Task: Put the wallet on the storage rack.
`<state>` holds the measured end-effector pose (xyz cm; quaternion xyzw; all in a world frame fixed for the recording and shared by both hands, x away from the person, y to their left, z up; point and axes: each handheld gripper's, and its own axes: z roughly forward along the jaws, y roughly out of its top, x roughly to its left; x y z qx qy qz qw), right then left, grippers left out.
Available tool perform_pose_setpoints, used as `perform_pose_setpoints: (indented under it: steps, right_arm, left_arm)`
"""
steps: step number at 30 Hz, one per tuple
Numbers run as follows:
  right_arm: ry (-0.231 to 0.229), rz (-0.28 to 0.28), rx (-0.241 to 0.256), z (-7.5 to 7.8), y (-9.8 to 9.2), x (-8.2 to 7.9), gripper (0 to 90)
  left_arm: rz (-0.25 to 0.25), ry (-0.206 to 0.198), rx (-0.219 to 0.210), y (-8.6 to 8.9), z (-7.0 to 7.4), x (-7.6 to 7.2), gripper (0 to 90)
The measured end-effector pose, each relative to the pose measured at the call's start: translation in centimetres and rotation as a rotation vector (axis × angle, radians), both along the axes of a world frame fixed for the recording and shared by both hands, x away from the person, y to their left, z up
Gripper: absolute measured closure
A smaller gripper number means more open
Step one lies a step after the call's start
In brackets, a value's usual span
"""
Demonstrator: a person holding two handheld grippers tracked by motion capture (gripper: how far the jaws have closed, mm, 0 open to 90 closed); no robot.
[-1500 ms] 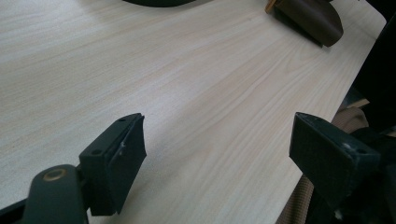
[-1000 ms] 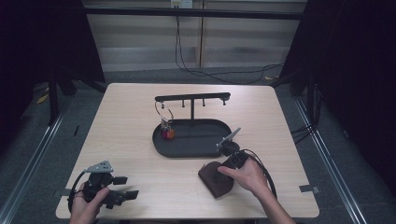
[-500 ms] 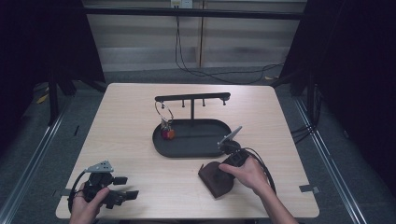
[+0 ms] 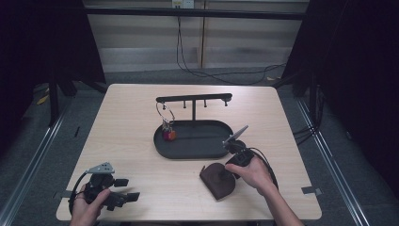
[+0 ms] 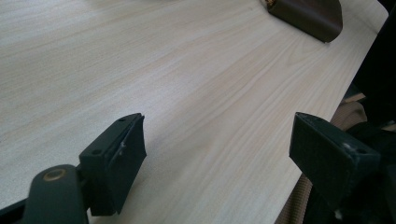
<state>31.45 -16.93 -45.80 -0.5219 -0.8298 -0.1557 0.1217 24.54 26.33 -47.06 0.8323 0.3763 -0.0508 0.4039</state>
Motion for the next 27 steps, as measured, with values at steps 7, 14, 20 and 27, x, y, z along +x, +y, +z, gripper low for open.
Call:
perform_pose_setpoints:
  steps: [7,14,20,27]
  right_arm:
    - [-0.039,0.015,-0.029,1.3,0.6,-0.1,71.1]
    - [-0.069,0.029,-0.027,2.1,0.9,-0.2,74.4]
    - [-0.068,0.04,-0.059,2.7,1.2,-0.1,77.0]
    - [-0.088,0.05,-0.081,4.2,1.4,-0.4,81.7]
  left_arm:
    - [0.004,0.008,-0.004,0.1,-0.1,0.1,18.4]
    - [0.006,0.01,-0.01,0.3,-0.1,0.2,18.4]
    - [0.006,0.006,-0.006,0.3,-0.1,0.3,18.4]
    - [0.011,0.009,-0.004,0.5,-0.1,0.3,18.4]
